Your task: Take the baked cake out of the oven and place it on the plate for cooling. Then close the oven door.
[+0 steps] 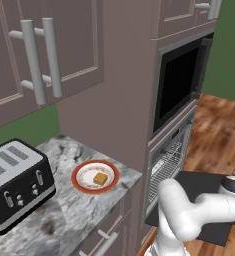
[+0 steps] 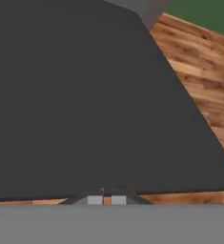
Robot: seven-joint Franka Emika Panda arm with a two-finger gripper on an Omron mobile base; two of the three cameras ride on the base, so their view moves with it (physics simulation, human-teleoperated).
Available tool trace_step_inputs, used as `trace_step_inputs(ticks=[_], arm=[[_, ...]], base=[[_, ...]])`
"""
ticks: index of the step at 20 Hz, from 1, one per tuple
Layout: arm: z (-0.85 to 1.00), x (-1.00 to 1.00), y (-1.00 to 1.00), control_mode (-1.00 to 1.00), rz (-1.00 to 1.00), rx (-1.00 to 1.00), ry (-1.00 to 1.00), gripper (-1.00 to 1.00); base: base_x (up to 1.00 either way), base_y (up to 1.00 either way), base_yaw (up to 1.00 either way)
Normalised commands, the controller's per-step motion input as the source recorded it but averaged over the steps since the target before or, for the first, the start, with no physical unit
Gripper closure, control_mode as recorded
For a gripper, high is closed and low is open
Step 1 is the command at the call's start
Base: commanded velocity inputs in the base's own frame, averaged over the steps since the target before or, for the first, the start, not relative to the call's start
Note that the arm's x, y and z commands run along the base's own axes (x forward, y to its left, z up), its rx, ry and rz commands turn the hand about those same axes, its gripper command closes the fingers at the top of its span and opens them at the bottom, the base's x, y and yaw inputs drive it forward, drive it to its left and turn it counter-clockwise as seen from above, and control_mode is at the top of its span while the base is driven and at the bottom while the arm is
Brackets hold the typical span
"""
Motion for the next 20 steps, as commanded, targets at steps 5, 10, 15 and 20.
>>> trace_step_inputs(ticks=[5, 10, 15, 20], arm=[[-1.00, -0.25, -0.77, -1.00, -0.03, 0.20, 0.00, 1.00], [-1.00, -0.78, -0.88, -1.00, -0.07, 0.17, 0.00, 1.00], [-0.99, -1.00, -1.00, -1.00, -0.12, 0.19, 0.00, 1.00], [-0.97, -1.00, -1.00, -1.00, -0.12, 0.22, 0.00, 1.00]], base=[[0.00, 0.00, 0.00], [0.00, 0.00, 0.00], [0.00, 0.00, 0.00], [0.00, 0.00, 0.00]])
